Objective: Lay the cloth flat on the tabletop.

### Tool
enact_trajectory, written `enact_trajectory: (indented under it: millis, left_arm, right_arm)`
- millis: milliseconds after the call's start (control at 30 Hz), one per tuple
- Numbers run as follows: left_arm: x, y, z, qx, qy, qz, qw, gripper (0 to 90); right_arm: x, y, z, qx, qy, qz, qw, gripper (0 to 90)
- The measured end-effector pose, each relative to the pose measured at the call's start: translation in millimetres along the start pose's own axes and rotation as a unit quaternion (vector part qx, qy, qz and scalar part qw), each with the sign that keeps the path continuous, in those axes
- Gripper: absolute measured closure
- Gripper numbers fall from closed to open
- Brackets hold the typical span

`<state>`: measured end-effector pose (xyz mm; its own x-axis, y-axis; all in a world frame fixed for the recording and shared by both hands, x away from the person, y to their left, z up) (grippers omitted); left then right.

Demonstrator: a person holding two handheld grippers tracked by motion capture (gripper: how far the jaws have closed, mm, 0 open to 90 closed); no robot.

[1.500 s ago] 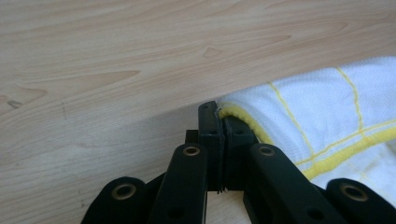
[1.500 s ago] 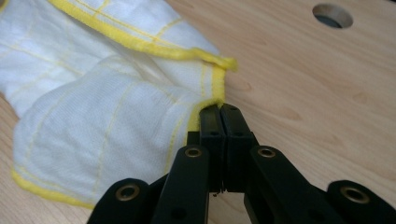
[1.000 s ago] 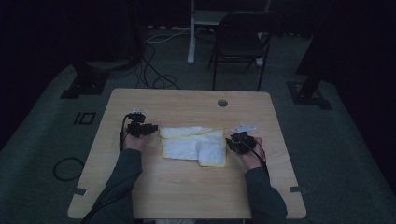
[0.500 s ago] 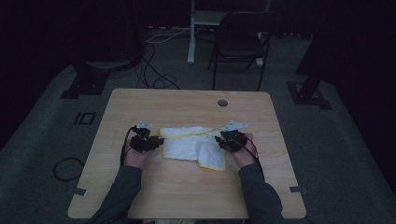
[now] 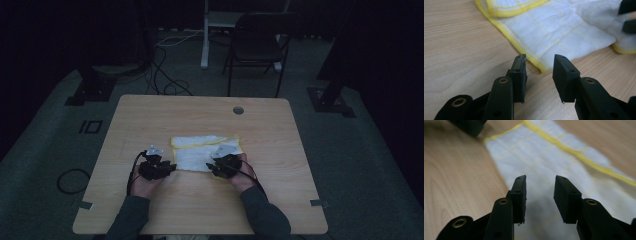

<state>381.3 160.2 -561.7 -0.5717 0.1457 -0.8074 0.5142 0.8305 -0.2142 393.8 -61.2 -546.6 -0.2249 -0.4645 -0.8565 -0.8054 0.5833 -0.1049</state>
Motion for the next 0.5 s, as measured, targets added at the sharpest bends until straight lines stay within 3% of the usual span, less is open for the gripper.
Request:
enact_trajectory:
  millis: [267, 367, 400, 500]
  left_arm:
    - [2.5, -0.3, -5.7, 0.000, -0.004, 0.000, 1.0000, 63.8]
    - [3.9, -1.5, -5.2, 0.000, -0.003, 0.003, 1.0000, 63.8]
    - [4.2, -2.0, -5.0, 0.000, -0.003, 0.003, 1.0000, 63.8]
    - [4.0, -3.1, -4.8, 0.001, -0.003, 0.005, 1.0000, 63.8]
  right_arm:
    - [3.5, 24.7, 20.9, -0.035, 0.022, -0.038, 0.9984, 56.8]
    - [5.8, 31.3, 32.0, -0.039, 0.040, -0.074, 0.9957, 57.2]
    - [6.6, 32.0, 34.2, -0.032, 0.049, -0.084, 0.9947, 59.4]
    - [5.6, 31.2, 37.4, -0.025, 0.065, -0.103, 0.9923, 82.9]
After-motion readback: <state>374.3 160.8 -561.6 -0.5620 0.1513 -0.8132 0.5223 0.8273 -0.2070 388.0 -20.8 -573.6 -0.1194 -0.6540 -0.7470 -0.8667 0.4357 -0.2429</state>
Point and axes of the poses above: each handheld gripper's, and its own axes: z roughly forward along the jaws, x roughly out of its underside, y roughly to its left, the point moved 6 cm from there along z, roughly forward along the jaws, and after that the axes turned 12 degrees about -y, right-handed, at the moved point
